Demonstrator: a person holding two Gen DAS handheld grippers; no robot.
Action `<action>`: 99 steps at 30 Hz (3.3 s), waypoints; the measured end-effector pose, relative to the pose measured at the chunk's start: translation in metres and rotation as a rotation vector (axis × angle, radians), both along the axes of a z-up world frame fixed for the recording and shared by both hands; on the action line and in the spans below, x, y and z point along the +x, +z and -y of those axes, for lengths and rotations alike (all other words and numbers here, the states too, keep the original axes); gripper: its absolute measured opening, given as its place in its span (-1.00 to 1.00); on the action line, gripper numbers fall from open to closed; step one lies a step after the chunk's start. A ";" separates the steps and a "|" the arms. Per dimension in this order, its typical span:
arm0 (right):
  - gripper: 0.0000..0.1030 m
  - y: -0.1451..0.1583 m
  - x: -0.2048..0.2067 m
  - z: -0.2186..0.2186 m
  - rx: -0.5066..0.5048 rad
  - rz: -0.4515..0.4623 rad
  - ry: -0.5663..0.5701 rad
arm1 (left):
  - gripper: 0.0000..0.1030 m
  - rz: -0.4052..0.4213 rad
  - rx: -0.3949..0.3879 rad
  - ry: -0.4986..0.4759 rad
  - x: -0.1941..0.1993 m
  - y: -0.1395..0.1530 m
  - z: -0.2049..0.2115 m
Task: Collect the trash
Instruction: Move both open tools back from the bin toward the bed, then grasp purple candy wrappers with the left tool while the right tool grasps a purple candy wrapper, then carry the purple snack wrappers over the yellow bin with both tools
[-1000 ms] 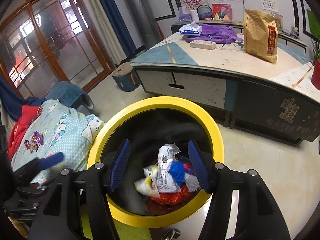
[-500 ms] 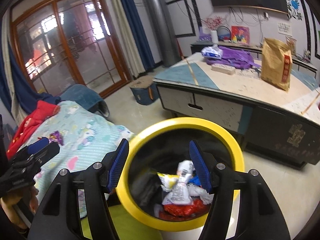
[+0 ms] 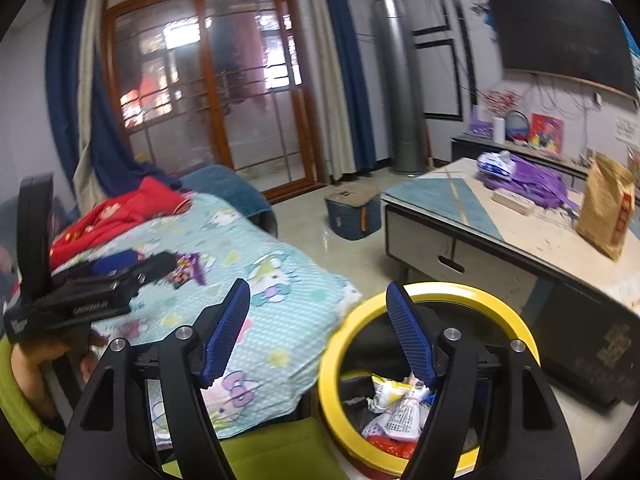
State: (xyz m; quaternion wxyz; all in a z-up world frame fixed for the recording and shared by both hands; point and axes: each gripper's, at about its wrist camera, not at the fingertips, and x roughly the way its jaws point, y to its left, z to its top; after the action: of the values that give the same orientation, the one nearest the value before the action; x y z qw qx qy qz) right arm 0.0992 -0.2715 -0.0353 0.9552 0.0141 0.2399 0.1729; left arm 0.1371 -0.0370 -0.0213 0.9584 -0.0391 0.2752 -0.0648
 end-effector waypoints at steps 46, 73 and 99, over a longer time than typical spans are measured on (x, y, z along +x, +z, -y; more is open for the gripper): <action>-0.34 -0.064 0.162 -0.202 0.033 -0.409 0.300 | -0.36 -0.321 -0.043 0.094 0.070 -0.068 -0.139; -0.79 -0.068 0.081 -0.151 0.090 -0.395 0.250 | -0.74 -0.275 -0.126 0.095 0.029 -0.054 -0.147; -0.79 -0.012 0.055 -0.085 0.060 -0.216 0.154 | -0.74 -0.118 -0.130 -0.149 -0.013 0.002 -0.056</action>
State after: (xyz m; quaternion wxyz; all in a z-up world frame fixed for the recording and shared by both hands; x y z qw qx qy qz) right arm 0.1539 -0.1867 -0.0471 0.9068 0.0425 0.3365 0.2503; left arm 0.1236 0.0186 -0.0189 0.9286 -0.0843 0.3284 -0.1509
